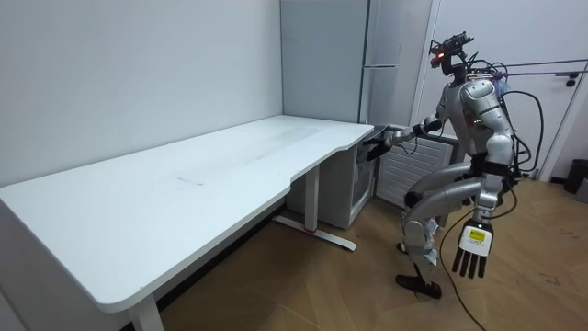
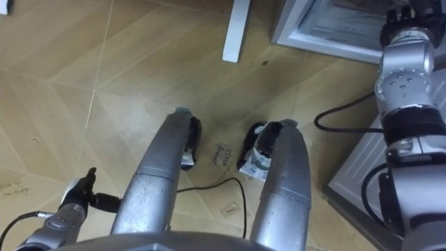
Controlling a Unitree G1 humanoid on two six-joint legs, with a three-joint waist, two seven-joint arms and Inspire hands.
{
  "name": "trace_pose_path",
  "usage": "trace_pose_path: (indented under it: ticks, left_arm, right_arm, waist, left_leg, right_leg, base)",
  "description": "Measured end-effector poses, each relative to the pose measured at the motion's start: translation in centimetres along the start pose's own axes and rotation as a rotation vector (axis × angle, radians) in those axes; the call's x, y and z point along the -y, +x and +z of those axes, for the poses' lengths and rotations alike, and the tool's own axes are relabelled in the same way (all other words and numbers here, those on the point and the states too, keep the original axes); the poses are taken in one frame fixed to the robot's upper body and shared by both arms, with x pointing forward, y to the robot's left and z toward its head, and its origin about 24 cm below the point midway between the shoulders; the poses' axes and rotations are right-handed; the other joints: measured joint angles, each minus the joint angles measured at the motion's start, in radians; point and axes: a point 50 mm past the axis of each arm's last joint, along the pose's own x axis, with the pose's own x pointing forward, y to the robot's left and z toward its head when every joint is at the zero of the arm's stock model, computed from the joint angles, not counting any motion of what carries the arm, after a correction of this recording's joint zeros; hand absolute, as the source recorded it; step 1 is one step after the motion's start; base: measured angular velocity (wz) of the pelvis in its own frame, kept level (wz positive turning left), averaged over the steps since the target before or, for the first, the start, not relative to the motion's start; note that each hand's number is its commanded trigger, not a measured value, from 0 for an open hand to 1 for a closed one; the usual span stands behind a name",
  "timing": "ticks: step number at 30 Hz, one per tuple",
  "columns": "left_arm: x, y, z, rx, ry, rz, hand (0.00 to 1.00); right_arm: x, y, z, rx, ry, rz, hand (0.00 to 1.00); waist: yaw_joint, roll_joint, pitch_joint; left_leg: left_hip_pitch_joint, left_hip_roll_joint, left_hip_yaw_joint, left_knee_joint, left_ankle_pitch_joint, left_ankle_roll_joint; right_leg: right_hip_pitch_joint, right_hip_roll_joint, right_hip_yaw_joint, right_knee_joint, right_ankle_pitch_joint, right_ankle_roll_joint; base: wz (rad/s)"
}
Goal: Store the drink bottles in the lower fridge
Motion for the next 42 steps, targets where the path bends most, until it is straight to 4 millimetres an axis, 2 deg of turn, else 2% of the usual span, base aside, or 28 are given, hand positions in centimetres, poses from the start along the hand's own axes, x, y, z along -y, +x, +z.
trace_pose_path:
  ticks: [11, 18, 23, 28, 29, 31, 35, 38, 40, 41, 42]
  left_arm:
    - [0.2, -0.4, -0.3, 0.016, -0.009, 0.018, 0.0]
    - [0.3, -0.6, -0.7, 0.002, -0.026, 0.014, 0.0]
    - [-0.1, -0.6, -1.5, -0.02, -0.016, 0.02, 0.0]
    - [-0.5, -0.5, -2.5, -0.069, -0.016, 0.009, 0.0]
    - [-0.5, -0.4, -2.6, -0.078, -0.017, 0.008, 0.0]
    - [-0.9, -0.1, -2.4, -0.1, -0.03, 0.021, 0.0]
    - [-1.5, 0.5, -1.5, -0.101, -0.06, 0.05, 0.0]
    - [-1.4, 0.5, -1.4, -0.098, -0.096, 0.056, 0.0]
    - [-0.2, 0.4, -1.6, -0.101, -0.137, 0.037, 0.0]
    - [0.2, 0.3, -1.7, -0.103, -0.153, 0.032, 0.0]
    - [0.6, 0.2, -1.9, -0.105, -0.168, 0.026, 0.0]
  right_arm:
    - [1.7, 0.5, -0.1, -0.012, -0.022, -0.026, 0.0]
    - [3.8, 0.8, -0.6, -0.06, -0.06, -0.007, 0.0]
    - [7.7, 0.6, -0.9, -0.096, -0.114, -0.042, 0.0]
    - [12.3, -0.4, -1.6, -0.159, -0.201, -0.086, 0.0]
    - [13.0, -0.6, -1.7, -0.169, -0.207, -0.097, 0.0]
    - [15.5, -1.7, -2.3, -0.205, -0.221, -0.13, 0.0]
    - [18.2, -3.2, -3.4, -0.265, -0.28, -0.137, 0.0]
    - [20.9, -5.3, -5.1, -0.333, -0.281, -0.167, 0.0]
    - [23.5, -7.2, -5.5, -0.373, -0.295, -0.217, 0.0]
    - [24.2, -7.8, -5.7, -0.384, -0.299, -0.233, 0.0]
    - [25.3, -8.8, -6.0, -0.411, -0.314, -0.25, 0.0]
  waist:
    - [0.005, 0.0, 0.0004]
    - [0.007, 0.002, 0.001]
    - [0.021, 0.014, 0.004]
    - [0.031, 0.022, 0.0056]
    - [0.03, 0.022, 0.006]
    - [0.022, 0.025, 0.0059]
    - [0.001, 0.028, 0.0047]
    - [-0.028, 0.033, 0.001]
    - [-0.042, 0.043, -0.0087]
    - [-0.046, 0.045, -0.0108]
    - [-0.052, 0.048, -0.0162]
  left_leg:
    - [0.032, 0.001, -0.021, -0.022, 0.0, 0.001]
    - [0.141, 0.004, -0.023, -0.107, 0.005, -0.002]
    - [0.262, 0.023, -0.04, -0.198, 0.018, -0.011]
    - [0.406, 0.042, -0.042, -0.308, 0.028, 0.001]
    - [0.426, 0.042, -0.042, -0.322, 0.029, 0.002]
    - [0.503, 0.043, -0.043, -0.375, 0.032, 0.003]
    - [0.595, 0.049, -0.043, -0.44, 0.034, 0.007]
    - [0.698, 0.058, -0.035, -0.516, 0.039, 0.014]
    - [0.788, 0.061, -0.015, -0.587, 0.046, 0.024]
    - [0.814, 0.06, -0.009, -0.609, 0.049, 0.027]
    - [0.857, 0.061, 0.006, -0.645, 0.056, 0.034]
  right_leg:
    - [0.056, -0.002, -0.032, -0.039, 0.001, 0.005]
    - [0.164, 0.005, -0.045, -0.117, 0.005, 0.013]
    - [0.299, 0.033, -0.074, -0.222, 0.02, 0.028]
    - [0.452, 0.055, -0.099, -0.345, 0.041, 0.029]
    - [0.474, 0.055, -0.103, -0.358, 0.041, 0.03]
    - [0.556, 0.058, -0.115, -0.409, 0.037, 0.041]
    - [0.651, 0.081, -0.118, -0.484, 0.044, 0.058]
    - [0.755, 0.103, -0.118, -0.575, 0.06, 0.075]
    - [0.837, 0.11, -0.111, -0.645, 0.076, 0.091]
    - [0.858, 0.111, -0.11, -0.663, 0.08, 0.095]
    - [0.894, 0.111, -0.105, -0.692, 0.085, 0.102]
  base:
    - [0.02]
    - [0.01]
    - [0.01]
    - [-0.01]
    - [0.12]
    - [0.15]
    - [0.0]
    - [-0.06]
    - [-0.16]
    - [-0.18]
    - [-0.22]
